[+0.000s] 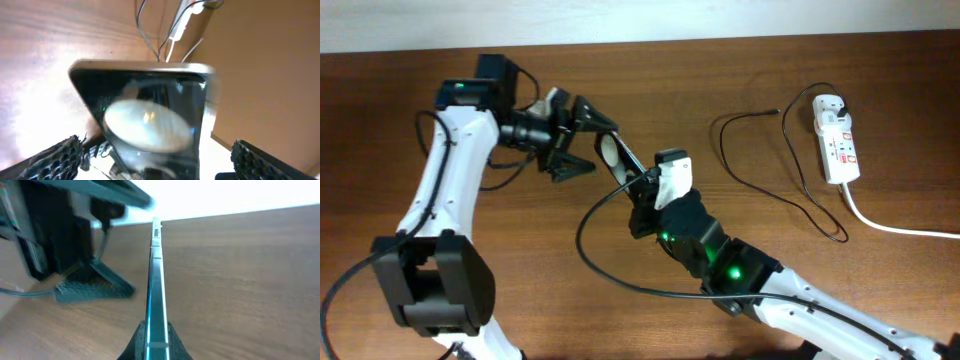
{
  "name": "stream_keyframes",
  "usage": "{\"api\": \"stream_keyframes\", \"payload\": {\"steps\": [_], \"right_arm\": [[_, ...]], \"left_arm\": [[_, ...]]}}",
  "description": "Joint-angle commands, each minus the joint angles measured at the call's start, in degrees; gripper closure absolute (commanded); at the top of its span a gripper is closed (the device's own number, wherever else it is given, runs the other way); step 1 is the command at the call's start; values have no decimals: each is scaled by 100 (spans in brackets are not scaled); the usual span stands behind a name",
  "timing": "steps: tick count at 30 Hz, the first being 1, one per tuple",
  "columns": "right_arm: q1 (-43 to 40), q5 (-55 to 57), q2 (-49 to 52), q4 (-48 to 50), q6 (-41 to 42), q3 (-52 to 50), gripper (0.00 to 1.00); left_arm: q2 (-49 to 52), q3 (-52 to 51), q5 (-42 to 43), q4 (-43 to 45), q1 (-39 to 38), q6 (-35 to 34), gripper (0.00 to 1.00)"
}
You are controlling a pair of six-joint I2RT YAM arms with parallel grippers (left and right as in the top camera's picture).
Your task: Plug charger to phone and switch on socket
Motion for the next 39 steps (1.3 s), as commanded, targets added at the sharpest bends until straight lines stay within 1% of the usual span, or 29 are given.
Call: {"api": "stream_keyframes", "payload": {"steps": [1,3,4,6,9,10,11,13,14,15,16,17,18,19,20,21,22,23,24,26,29,30,31,33,34,35,36,38,39], "right_arm": [[-476,-656,-675,-363,699,94,96],[-837,-1414,-1029,-717,866,94,96],[-1246,-1891,-1357,-1272,1272,92,96],[-1663,-2444,-1615,-1921,1451,92,96],[-1755,-2802,-1591,-2017,1598,52,96],[-1755,-2800,-1558,-2015,1735,44,96],[-1749,-2822,-1502,-2015,1731,44,96],[-1749,-3049,-1423,-2006,1733,44,96],[-1749,-3123,-1414,-2015,1731,44,96],[-1749,-3233,-1414,-2013,1731,44,96],[-1749,-3296,-1414,-2017,1731,44,96],[-1751,-3394,-1414,-2017,1733,44,96],[-1751,-3399,-1414,-2020,1923,42,96],[-1751,-3390,-1414,-2017,2253,42,96],[-1751,-3340,-1405,-2017,2494,42,96],[-1751,-3307,-1381,-2015,2636,42,96],[-1749,-3158,-1274,-2015,3117,42,96],[-1749,-3073,-1145,-2013,3668,42,96],[-1749,-3071,-909,-1971,4229,42,96],[-1744,-3193,-463,-1742,4809,42,96],[-1460,-3477,127,-599,5379,42,96],[-1366,-3477,199,-389,5495,42,96],[-1187,-3475,297,-243,5890,44,96],[-927,-3480,337,-247,6450,44,96],[-855,-3484,337,-247,6662,44,96],[-772,-3477,337,-247,6905,44,96],[-702,-3480,337,-221,7252,44,96],[-660,-3475,337,-46,7283,44,96],[-658,-3480,337,79,7285,44,96]], "left_arm": [[-546,96,-289,-138,520,728,1],[-1064,96,-682,-221,656,1113,1],[-1738,96,-1270,-413,739,1561,1],[-3038,96,-2973,-927,745,1633,1],[-4778,-66,-3773,-1088,745,1628,0],[-5639,-431,-4162,-1069,748,1556,2],[-6301,-861,-4343,-990,748,1237,0],[-7348,-2000,-4402,-605,748,595,1],[-7639,-2601,-4400,-378,748,164,1],[-7750,-3593,-4301,197,748,-393,1],[-7700,-4024,-4054,566,748,-579,1],[-7519,-4754,-3252,1462,748,-903,1],[-7128,-5490,-2420,2549,748,-1628,1],[-6710,-5934,-1875,3324,745,-2258,1],[-6249,-6146,-1451,3886,745,-2765,1],[-5934,-6170,-1198,4127,745,-2992,1],[-5401,-6170,-678,4662,741,-3370,1],[-4771,-6170,-129,5316,726,-3928,1],[-4387,-6170,146,5694,726,-4249,1],[-3762,-6170,564,6220,719,-4728,1],[-3679,-6170,490,6526,522,-4846,0],[-3679,-6170,485,6695,483,-5012,1],[-3679,-6170,385,6902,448,-5226,4],[-3679,-6170,-48,7331,367,-5668,11],[-3679,-6170,-188,7495,326,-5733,15],[-3679,-6170,-356,7602,219,-5936,16],[-3679,-6170,-599,7685,52,-6057,26],[-3679,-6170,-841,7685,-149,-6098,34],[-3679,-6170,-940,7683,-188,-6172,40]]}}
